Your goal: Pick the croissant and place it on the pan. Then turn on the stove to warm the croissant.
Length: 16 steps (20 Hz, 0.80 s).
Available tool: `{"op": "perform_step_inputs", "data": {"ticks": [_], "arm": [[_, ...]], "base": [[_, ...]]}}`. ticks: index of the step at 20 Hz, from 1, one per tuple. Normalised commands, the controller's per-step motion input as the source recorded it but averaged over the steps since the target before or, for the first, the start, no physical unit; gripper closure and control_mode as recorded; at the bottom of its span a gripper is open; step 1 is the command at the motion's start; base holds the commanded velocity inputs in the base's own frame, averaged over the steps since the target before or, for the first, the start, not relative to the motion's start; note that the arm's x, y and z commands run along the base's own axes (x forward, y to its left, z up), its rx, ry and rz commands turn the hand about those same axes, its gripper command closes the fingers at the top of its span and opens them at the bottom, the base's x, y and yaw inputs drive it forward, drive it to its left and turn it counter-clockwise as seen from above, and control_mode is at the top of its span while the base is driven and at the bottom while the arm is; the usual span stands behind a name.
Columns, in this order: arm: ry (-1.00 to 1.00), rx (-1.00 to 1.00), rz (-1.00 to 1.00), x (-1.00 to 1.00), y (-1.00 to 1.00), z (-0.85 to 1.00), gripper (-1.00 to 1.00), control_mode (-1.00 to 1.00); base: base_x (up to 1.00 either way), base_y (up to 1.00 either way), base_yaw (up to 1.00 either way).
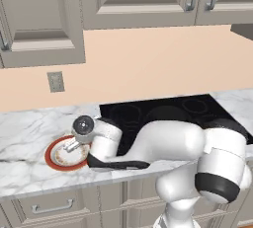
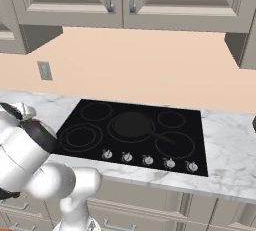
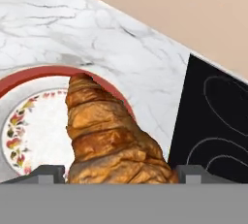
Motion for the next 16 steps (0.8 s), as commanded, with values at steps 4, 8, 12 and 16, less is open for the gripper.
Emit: {"op": "perform_step_inputs", "data": {"ticks": [4,8,12,16], "arm": [[-0.21,0.05,-0.12,-0.32,-0.82,1.00,1.00,-1.00],[0.00,0.18,-0.07,-0.15,-0.82,1.00,1.00,-1.00],[0.00,0.23,-0.07,-0.21,-0.98,0.83,1.00,-1.00],[0.05,0.27,-0.03,-0.15,-0.98,0.47,1.00,-1.00]], "base": [[0.00,0.00,0.00],[0.00,0.00,0.00],[0.00,0.00,0.00],[0.00,0.00,0.00]]}}
